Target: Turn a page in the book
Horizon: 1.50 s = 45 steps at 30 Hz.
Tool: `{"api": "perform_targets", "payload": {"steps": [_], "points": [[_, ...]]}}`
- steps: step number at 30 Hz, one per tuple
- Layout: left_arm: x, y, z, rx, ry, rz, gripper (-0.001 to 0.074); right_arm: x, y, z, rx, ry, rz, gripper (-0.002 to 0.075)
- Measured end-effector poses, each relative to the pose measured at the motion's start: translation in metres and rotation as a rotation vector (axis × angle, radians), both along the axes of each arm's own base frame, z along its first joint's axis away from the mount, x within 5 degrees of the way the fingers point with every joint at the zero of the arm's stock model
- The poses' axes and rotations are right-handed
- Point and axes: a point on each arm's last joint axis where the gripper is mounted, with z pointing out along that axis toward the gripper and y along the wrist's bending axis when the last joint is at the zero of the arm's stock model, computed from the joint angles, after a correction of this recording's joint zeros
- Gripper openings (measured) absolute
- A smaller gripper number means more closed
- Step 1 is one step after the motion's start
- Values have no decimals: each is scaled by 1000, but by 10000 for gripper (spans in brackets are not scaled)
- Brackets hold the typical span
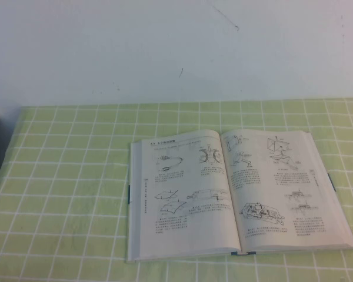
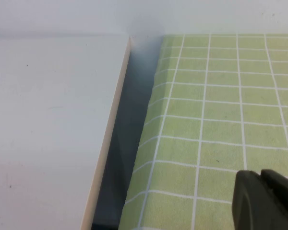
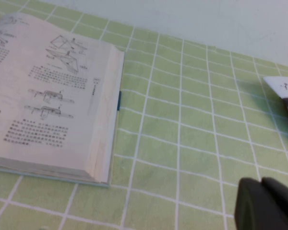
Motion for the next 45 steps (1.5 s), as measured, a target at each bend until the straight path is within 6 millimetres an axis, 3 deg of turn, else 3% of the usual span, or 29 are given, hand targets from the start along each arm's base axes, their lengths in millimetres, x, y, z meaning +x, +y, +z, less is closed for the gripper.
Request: {"api": "perform_targets", "payload": {"steps": [23, 33, 45], "points": [[0, 0, 0, -1, 0, -1, -4, 0, 0, 0, -4, 0, 0, -2], [1, -6, 1, -184, -20, -16, -4, 0, 0, 0, -2, 0, -1, -2], [1, -7, 1, -203, -23, -18, -4, 0, 0, 0, -2, 0, -1, -2]]}}
